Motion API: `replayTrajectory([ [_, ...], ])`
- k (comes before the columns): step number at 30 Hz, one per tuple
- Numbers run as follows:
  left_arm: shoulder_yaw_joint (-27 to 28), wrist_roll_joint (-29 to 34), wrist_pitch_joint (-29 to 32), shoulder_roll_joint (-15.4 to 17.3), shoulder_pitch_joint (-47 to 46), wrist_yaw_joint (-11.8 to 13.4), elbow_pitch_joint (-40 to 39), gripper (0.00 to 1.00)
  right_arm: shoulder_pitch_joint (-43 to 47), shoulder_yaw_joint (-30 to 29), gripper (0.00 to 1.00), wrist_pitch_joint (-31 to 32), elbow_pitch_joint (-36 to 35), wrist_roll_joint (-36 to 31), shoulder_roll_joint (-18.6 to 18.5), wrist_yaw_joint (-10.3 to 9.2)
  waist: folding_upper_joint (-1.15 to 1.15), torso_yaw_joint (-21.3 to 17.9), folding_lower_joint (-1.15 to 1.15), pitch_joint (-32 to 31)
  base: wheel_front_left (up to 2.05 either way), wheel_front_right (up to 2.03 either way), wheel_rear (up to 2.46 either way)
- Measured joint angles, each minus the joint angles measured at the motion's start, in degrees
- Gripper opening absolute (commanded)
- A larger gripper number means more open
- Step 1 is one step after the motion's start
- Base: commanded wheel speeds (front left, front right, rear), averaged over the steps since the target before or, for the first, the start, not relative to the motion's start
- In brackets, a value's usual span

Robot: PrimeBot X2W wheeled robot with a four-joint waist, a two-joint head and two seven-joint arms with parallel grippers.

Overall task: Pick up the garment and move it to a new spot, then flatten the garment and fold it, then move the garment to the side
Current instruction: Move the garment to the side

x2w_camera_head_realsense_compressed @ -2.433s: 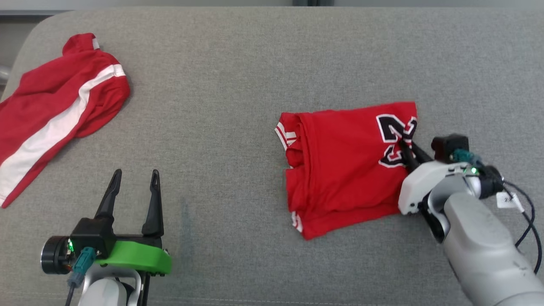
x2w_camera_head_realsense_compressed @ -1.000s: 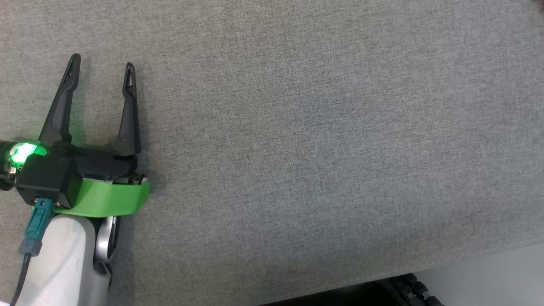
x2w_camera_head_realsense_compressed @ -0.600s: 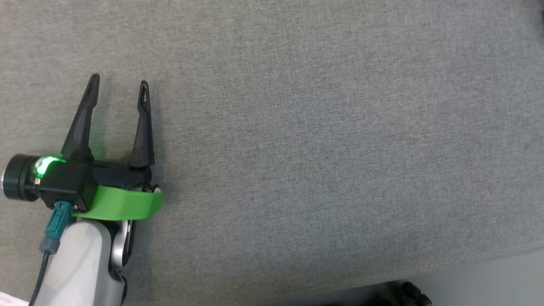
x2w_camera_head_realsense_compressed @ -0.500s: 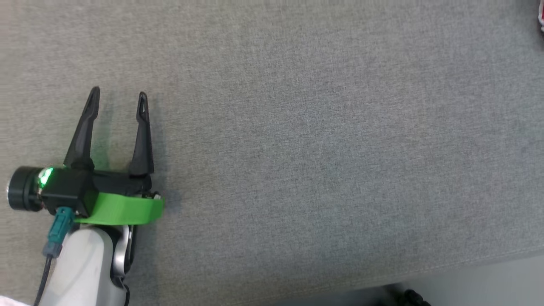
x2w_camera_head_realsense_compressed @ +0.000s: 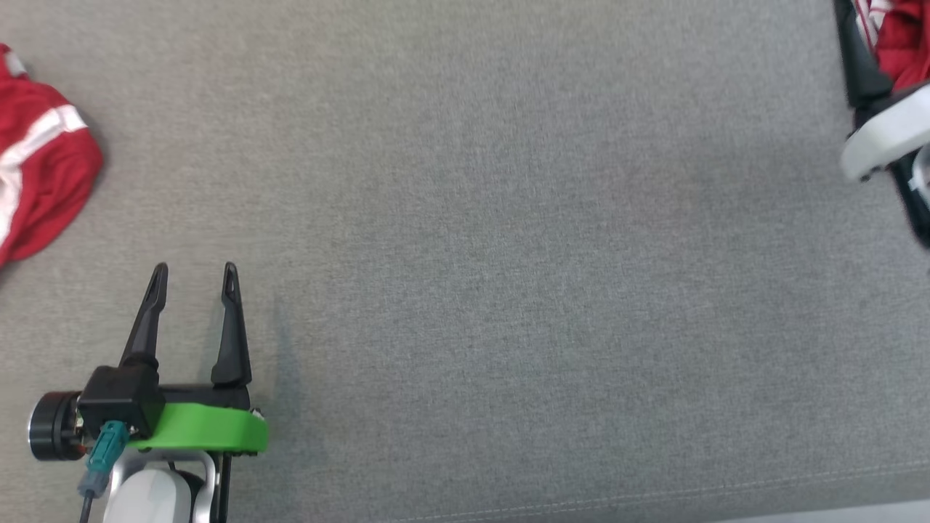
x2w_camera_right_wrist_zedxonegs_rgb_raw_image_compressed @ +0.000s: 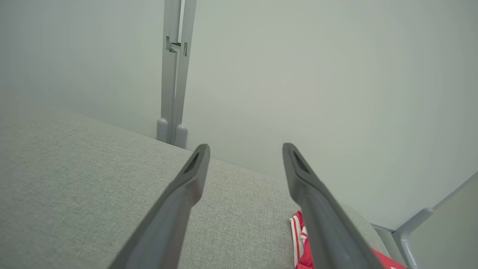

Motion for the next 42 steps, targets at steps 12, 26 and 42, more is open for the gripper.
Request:
replayTrajectory([
  [12,1.3,-0.8,-0.1,-0.6,4.3,0.1,2.2,1.00,21.5,-7.5,1.00,-0.4,-12.9,-2.4,9.4,-0.01,0.00,1.7,0.00,-10.3,0.00,0.00,0.00],
  [26,0.9,-0.8,-0.1,-0.6,5.9,-0.3,4.4,1.00,39.5,-12.2,1.00,0.9,-24.4,-3.0,19.0,-0.01,0.00,0.1,0.00,-16.6,0.00,0.00,0.00],
  [42,0.1,-1.5,0.9,0.0,7.7,-0.2,5.1,1.00,51.2,-16.8,1.00,3.0,-30.6,-7.1,25.3,-0.02,0.00,1.0,0.00,-21.8,0.00,0.00,0.00],
])
